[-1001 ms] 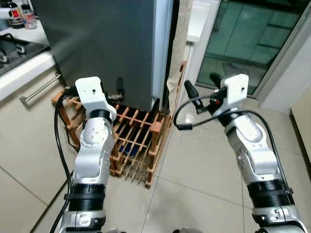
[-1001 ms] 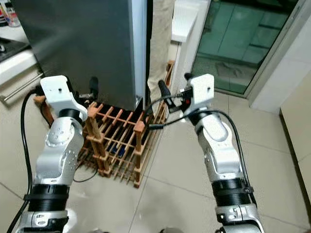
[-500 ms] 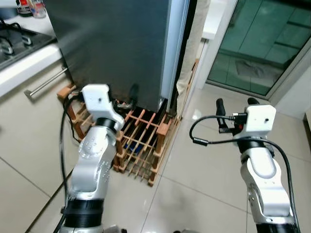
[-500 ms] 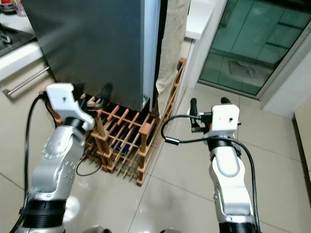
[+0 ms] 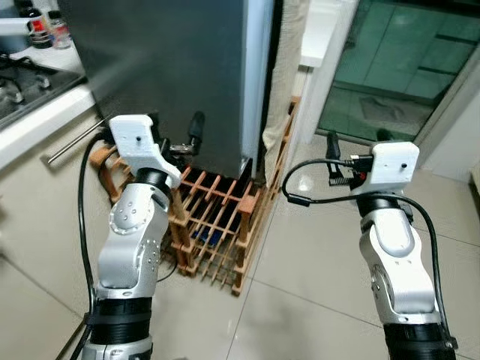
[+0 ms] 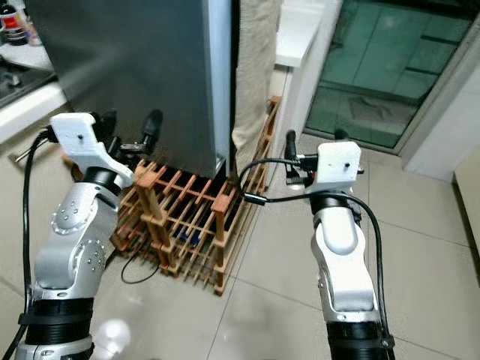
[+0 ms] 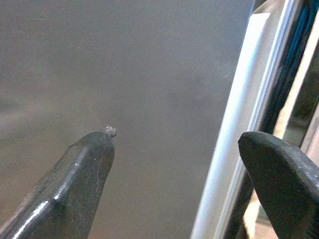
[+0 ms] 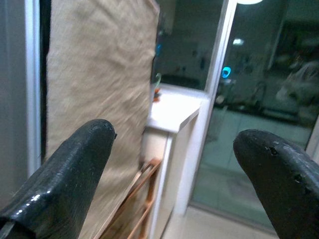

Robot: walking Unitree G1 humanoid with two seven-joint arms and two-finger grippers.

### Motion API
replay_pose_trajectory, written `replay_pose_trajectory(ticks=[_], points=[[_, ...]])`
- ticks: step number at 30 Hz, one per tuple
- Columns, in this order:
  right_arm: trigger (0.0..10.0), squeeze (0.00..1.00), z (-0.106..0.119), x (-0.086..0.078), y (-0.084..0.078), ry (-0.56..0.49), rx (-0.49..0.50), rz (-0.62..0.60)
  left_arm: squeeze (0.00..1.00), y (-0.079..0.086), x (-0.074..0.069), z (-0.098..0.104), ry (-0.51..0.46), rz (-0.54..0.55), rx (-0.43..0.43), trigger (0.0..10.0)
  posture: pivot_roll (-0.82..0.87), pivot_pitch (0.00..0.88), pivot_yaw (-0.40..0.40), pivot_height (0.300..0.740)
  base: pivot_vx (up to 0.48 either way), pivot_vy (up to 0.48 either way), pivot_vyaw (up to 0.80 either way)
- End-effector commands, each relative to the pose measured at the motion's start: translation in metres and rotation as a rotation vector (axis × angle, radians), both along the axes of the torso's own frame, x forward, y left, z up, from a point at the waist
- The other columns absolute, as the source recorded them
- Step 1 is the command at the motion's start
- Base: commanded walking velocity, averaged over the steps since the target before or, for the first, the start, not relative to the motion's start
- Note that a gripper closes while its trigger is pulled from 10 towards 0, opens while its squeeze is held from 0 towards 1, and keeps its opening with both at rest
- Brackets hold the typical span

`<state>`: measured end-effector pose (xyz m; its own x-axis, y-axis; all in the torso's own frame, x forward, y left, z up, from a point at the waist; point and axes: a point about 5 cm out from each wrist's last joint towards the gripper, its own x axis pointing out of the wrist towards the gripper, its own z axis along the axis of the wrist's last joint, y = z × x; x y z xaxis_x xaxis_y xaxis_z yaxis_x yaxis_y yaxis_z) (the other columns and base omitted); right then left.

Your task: Restocking fridge

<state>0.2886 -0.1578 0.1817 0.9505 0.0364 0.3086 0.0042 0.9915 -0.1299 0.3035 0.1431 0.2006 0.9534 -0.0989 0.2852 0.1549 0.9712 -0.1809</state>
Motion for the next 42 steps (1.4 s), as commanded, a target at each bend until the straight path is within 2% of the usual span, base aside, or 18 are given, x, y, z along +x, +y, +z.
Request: replay_pose_trajectory(ticks=[1,7,9,10,13,14,15,16,18,19,20,25,31,33,37,39,40,42], points=[[10.0,0.07,0.016,-0.002,0.004,-0.084,-0.039,0.019,0.0,0.0,0.001,0.005,-0.012,0.012,-0.022,10.0,-0.09,0.0,-0.003,0.74,0.461,0.0,0.0],[10.0,0.08,0.052,-0.009,0.011,-0.295,-0.136,0.036,0.0,-0.002,0.0,0.021,-0.077,0.034,-0.049,10.0,-0.1,0.0,-0.021,0.74,0.463,0.0,0.0],[10.0,0.08,0.068,-0.013,0.015,-0.386,-0.179,0.044,0.0,-0.002,-0.001,0.028,-0.106,0.046,-0.054,10.0,-0.1,0.0,-0.025,0.74,0.465,0.0,0.0],[10.0,0.07,0.086,-0.016,0.021,-0.47,-0.202,0.066,0.0,-0.002,-0.003,0.036,-0.145,0.061,-0.048,10.0,-0.1,0.0,-0.026,0.74,0.461,0.0,0.0],[10.0,0.08,0.096,-0.018,0.026,-0.51,-0.213,0.092,0.0,-0.002,-0.003,0.04,-0.161,0.068,-0.054,10.0,-0.11,0.0,-0.027,0.74,0.465,0.0,0.0],[10.0,0.08,0.108,-0.02,0.035,-0.562,-0.221,0.135,0.0,-0.003,-0.003,0.043,-0.175,0.071,-0.053,10.0,-0.11,0.0,-0.027,0.74,0.465,0.0,0.0],[10.0,0.08,0.108,-0.02,0.035,-0.562,-0.221,0.135,0.0,-0.003,-0.003,0.043,-0.175,0.071,-0.053,10.0,-0.11,0.0,-0.027,0.74,0.465,0.0,0.0],[10.0,0.08,0.117,-0.021,0.041,-0.598,-0.217,0.17,0.0,-0.002,-0.003,0.044,-0.178,0.091,-0.062,10.0,-0.11,0.0,-0.028,0.74,0.461,0.0,0.0],[10.0,0.08,0.12,-0.021,0.048,-0.61,-0.213,0.217,0.0,-0.001,-0.001,0.043,-0.17,0.112,-0.071,10.0,-0.11,0.0,-0.029,0.74,0.221,0.0,0.0],[10.0,0.08,0.12,-0.021,0.048,-0.61,-0.213,0.217,0.0,-0.001,-0.001,0.043,-0.17,0.112,-0.071,10.0,-0.11,0.0,-0.029,0.74,0.0,0.0,0.0],[10.0,0.08,0.119,-0.019,0.057,-0.595,-0.206,0.28,0.0,0.001,-0.001,0.043,-0.164,0.125,-0.071,10.0,-0.11,0.0,-0.029,0.74,0.0,0.0,0.0],[10.0,0.07,0.116,-0.017,0.063,-0.562,-0.186,0.333,0.0,0.004,0.0,0.042,-0.155,0.151,-0.07,10.0,-0.1,0.0,-0.033,0.74,0.0,0.0,0.0],[10.0,0.07,0.11,-0.013,0.08,-0.473,-0.11,0.469,0.0,0.004,0.002,0.04,-0.142,0.168,-0.069,10.0,-0.09,0.0,-0.033,0.74,0.0,0.0,0.0],[10.0,0.07,0.104,-0.003,0.084,-0.381,-0.024,0.517,0.0,0.004,0.002,0.04,-0.138,0.17,-0.06,10.0,-0.09,0.0,-0.029,0.74,0.0,0.0,0.0],[10.0,0.07,0.1,0.002,0.086,-0.341,-0.004,0.534,0.0,0.005,0.002,0.042,-0.139,0.171,-0.052,10.0,-0.08,0.0,-0.025,0.74,0.0,0.0,0.0],[10.0,0.07,0.088,0.012,0.086,-0.259,0.048,0.554,0.0,0.007,0.001,0.042,-0.133,0.178,-0.039,10.0,-0.07,0.0,-0.022,0.74,0.0,0.0,0.0],[10.0,0.07,0.078,0.022,0.085,-0.187,0.104,0.56,0.0,0.008,0.0,0.044,-0.128,0.185,-0.025,10.0,-0.05,0.0,-0.018,0.74,0.0,0.0,0.0],[10.0,0.07,0.074,0.026,0.083,-0.165,0.123,0.552,0.0,0.009,0.0,0.044,-0.126,0.19,-0.015,10.0,-0.04,0.0,-0.018,0.74,0.0,0.0,0.0]])
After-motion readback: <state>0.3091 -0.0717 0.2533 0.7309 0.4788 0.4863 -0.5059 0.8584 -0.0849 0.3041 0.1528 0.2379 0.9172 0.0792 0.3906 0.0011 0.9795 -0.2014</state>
